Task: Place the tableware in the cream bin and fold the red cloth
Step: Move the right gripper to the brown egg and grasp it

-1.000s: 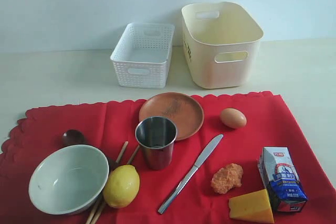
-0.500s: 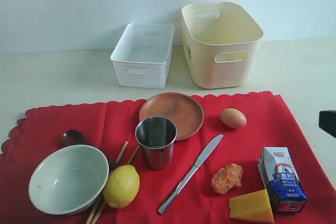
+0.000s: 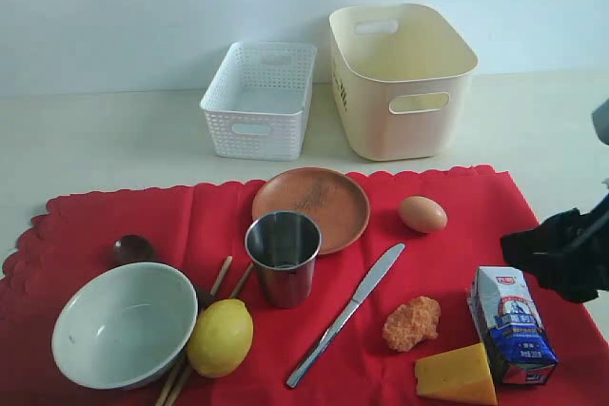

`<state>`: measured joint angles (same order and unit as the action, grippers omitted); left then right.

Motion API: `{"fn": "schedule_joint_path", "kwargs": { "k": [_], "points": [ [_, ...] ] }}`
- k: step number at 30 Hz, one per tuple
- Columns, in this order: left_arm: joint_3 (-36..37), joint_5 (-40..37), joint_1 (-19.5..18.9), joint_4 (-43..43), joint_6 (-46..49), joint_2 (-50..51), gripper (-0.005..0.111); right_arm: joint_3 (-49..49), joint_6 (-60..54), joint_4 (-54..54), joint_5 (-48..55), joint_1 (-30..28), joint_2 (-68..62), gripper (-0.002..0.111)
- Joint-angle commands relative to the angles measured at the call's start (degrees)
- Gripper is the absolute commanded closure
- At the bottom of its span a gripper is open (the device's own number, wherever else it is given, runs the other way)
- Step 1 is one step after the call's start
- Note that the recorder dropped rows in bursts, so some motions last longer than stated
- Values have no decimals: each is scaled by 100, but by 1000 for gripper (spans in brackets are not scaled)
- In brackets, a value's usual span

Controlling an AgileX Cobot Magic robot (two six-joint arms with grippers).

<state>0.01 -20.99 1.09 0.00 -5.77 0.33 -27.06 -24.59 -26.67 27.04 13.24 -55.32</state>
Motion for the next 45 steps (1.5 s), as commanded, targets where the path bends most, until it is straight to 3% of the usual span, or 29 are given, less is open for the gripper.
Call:
{"fn": "schedule_joint_path", "kwargs": {
  "k": [1,8,13,23,36,40,45],
  "points": [
    [-1,45,-17,0,-11,-33,106,-464,-109,344,44,13,-704,40],
    [-1,45,-17,0,-11,-33,106,-1637,-120,828,673,13,-2145,40],
    [-1,45,-17,0,-11,-33,106,-2350,-120,1373,685,13,-3059,40],
    [-1,45,-17,0,-11,-33,106,-3725,-611,1485,708,145,-4809,40],
    [-1,45,-17,0,-11,-33,106,-4534,-719,1420,1060,161,-6236,47],
    [-1,45,-17,0,-11,-33,106,-4534,-719,1455,990,205,-6316,66],
    [-1,45,-17,0,-11,-33,106,-4534,-684,1341,964,205,-6266,108]
  ]
}}
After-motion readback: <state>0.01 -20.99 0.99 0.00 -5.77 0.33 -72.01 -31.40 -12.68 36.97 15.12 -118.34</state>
